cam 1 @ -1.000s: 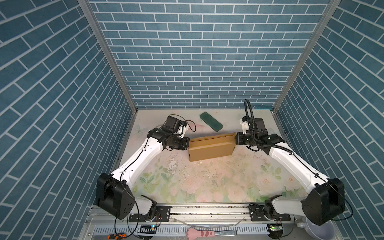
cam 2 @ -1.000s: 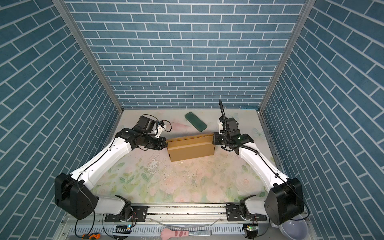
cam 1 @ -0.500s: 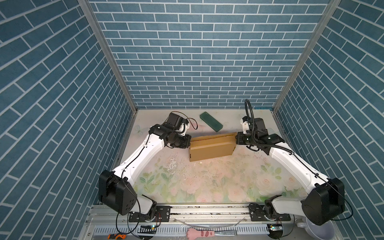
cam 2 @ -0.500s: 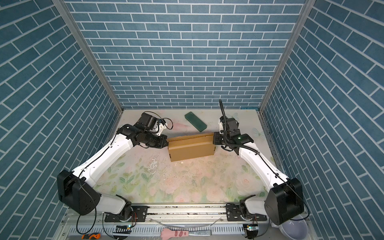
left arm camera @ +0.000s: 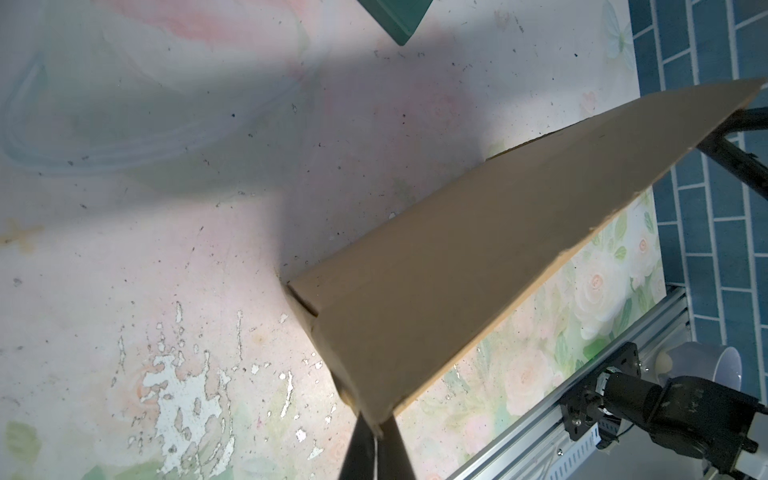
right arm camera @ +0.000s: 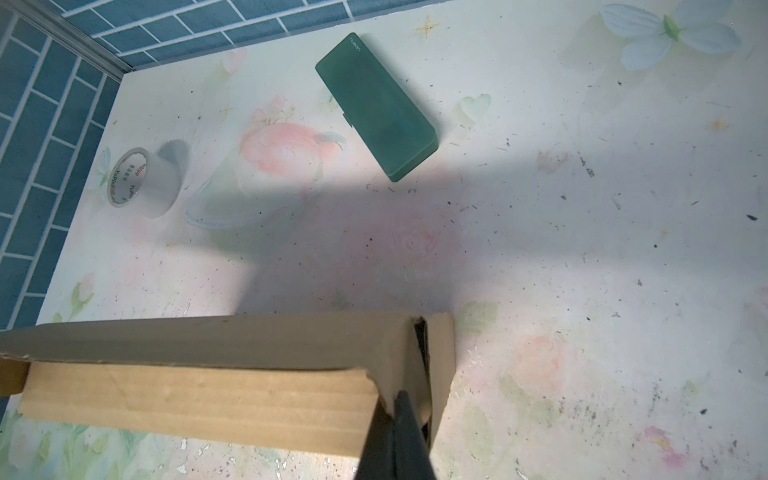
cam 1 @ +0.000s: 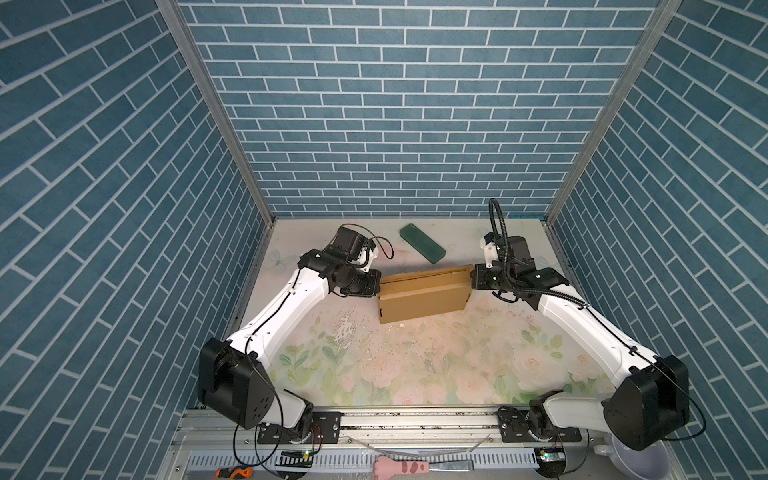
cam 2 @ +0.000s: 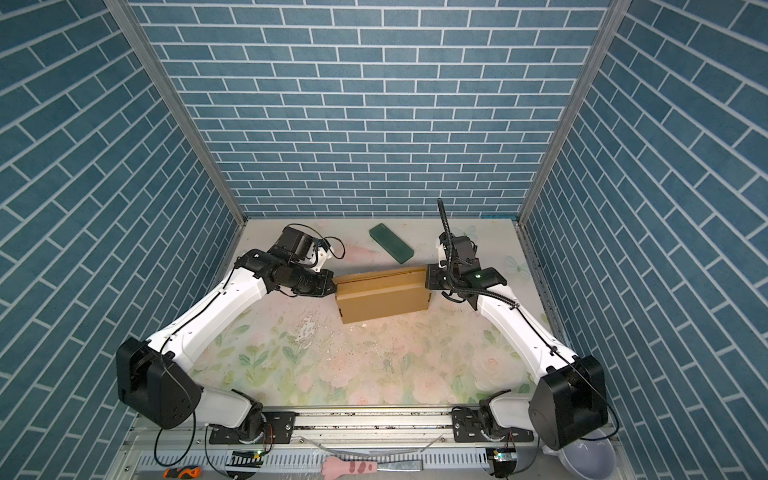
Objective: Fold the paper box
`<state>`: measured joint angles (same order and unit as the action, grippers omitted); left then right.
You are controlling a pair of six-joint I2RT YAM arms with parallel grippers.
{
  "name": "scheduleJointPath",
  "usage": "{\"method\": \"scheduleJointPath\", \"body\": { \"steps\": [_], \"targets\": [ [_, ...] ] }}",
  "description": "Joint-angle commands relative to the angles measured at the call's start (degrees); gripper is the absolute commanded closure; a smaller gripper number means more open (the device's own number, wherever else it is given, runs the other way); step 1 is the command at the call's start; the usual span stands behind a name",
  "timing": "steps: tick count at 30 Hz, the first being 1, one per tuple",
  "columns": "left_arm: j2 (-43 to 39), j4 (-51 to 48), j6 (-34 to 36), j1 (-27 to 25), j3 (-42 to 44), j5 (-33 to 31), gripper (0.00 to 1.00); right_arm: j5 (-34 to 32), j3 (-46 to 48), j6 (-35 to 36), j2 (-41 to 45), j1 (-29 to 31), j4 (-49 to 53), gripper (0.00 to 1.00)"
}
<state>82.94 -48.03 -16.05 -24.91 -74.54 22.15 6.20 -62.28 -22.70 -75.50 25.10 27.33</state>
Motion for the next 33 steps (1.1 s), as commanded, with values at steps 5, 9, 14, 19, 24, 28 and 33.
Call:
{"method": "scheduleJointPath", "body": {
  "steps": [5, 9, 14, 19, 24, 28, 33],
  "targets": [
    [-1.77, 0.96, -2.0, -0.2, 0.25, 0.74, 0.72, 0.04, 1.6, 0.02, -2.2, 0.29, 6.15, 1.0],
    [-2.1, 1.53, -3.12, -0.37, 0.38, -0.08, 0.71, 0.3, 1.72, -0.15, -2.36, 0.36, 6.07, 1.0],
    [-0.35, -1.11, -2.06, -0.51, -1.33, -2.41, 0.73, 0.4, 1.37, 0.28, -2.45, 0.35, 6.23, 1.0],
    [1.1, -4.4, -0.23, -0.93, -2.54, -4.37, 0.73, 0.33, 1.55, 0.33, -2.53, 0.3, 6.02, 1.0],
    [2.01, -3.87, -0.39, -1.11, -2.76, -4.1, 0.78, 0.48, 1.62, 0.33, -2.63, 0.3, 5.94, 1.0],
    [2.31, -3.41, -0.69, -1.11, -3.55, -3.21, 0.88, 0.31, 1.81, 0.46, -2.46, 0.3, 6.02, 1.0],
    [2.14, -2.37, -1.77, -1.02, -5.3, -0.89, 0.94, 0.4, 2.15, 0.46, -2.54, 0.3, 5.78, 1.0]
  ]
}}
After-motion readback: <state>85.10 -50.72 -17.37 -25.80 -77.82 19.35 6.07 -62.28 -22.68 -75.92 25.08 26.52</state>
